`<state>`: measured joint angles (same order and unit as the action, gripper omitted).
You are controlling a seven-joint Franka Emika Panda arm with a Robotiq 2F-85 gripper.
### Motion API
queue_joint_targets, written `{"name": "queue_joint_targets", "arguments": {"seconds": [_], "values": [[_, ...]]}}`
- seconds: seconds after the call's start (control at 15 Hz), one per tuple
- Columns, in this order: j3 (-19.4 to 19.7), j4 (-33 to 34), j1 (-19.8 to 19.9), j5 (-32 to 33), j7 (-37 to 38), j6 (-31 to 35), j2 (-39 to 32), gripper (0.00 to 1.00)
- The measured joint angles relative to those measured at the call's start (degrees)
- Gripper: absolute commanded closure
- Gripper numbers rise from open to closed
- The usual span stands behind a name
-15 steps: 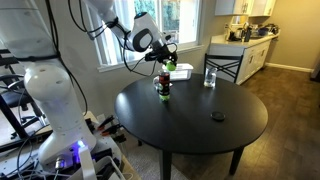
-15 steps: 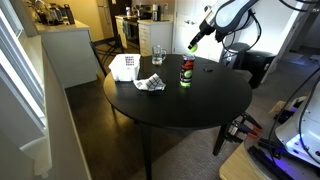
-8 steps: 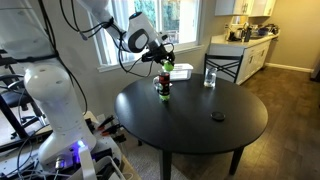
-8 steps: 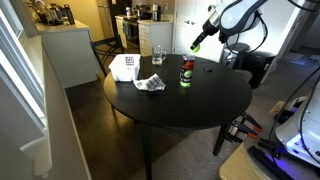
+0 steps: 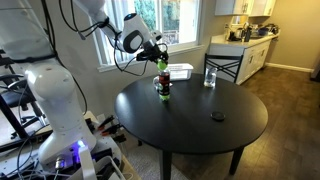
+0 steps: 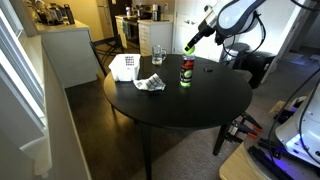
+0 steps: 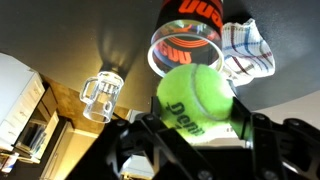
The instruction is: Put the green ball inside the black container
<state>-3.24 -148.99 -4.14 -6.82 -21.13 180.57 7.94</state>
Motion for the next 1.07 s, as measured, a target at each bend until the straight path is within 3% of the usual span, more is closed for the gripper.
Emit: {"name": "queue_joint_targets", "arguments": {"seconds": [0.53, 0.6, 0.67, 0.87, 1.07], "values": [[1.93, -0.05, -0.22, -0.04, 0.0, 0.17, 0.0, 0.59], [2.09, -0.05, -0.23, -0.04, 0.0, 0.17, 0.0, 0.47], [2.22, -0.06, -0.24, -0.04, 0.0, 0.17, -0.01, 0.09], [2.57, -0.06, -0.31, -0.04, 0.0, 0.16, -0.04, 0.01], [2.91, -0.06, -0.46, -0.04, 0.0, 0.16, -0.13, 0.0]]}}
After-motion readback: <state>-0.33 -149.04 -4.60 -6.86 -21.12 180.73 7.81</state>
